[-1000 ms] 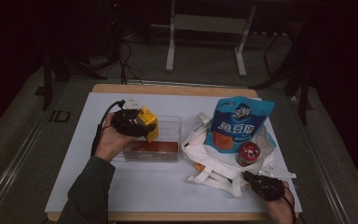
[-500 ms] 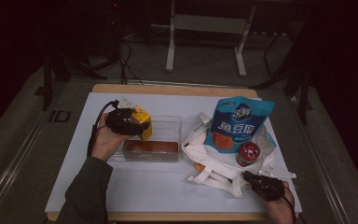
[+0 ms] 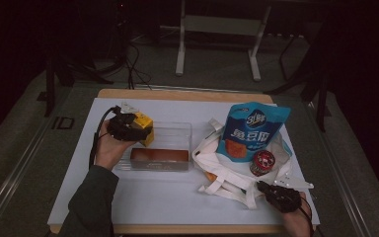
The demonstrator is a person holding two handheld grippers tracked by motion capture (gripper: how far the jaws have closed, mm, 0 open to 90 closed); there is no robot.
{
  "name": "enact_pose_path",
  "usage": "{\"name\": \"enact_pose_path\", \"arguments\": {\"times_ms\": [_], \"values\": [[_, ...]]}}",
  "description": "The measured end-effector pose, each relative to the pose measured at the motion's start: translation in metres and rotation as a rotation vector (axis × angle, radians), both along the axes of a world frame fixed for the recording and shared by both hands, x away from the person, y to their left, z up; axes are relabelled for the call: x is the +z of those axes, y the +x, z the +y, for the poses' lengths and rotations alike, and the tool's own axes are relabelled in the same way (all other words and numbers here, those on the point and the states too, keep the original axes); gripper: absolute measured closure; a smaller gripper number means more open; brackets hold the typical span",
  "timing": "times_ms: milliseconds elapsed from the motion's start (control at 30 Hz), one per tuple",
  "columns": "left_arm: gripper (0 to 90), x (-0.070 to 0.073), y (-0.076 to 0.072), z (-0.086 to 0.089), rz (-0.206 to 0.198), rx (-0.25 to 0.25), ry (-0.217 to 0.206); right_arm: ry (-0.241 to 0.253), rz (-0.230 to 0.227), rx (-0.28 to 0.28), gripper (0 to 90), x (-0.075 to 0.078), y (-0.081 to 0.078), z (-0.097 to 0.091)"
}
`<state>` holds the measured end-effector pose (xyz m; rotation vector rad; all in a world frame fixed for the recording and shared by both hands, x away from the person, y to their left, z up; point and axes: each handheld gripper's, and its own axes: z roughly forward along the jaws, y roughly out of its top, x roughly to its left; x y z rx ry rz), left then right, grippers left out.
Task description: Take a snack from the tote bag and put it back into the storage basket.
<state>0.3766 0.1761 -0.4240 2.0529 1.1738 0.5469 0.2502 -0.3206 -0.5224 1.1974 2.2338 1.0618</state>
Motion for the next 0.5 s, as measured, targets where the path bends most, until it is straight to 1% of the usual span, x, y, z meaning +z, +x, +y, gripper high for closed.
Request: {"name": "enact_pose_path", "arguments": {"times_ms": [100, 233, 400, 500], "values": [[28.8, -0.003, 0.000, 0.002, 0.000, 0.017, 0.005, 0.000, 0.001, 0.000, 85.2, 0.000, 0.000, 0.000], [28.8, -0.009, 0.001, 0.004, 0.012, 0.052, 0.028, 0.001, 0.000, -0.001, 85.2, 0.000, 0.000, 0.000], [28.8, -0.015, 0.001, 0.009, 0.016, 0.079, 0.030, 0.002, 0.001, -0.001, 85.2, 0.000, 0.000, 0.000], [28.8, -0.016, 0.000, 0.012, 0.023, 0.085, 0.031, 0.002, 0.001, -0.001, 85.2, 0.000, 0.000, 0.000]]}}
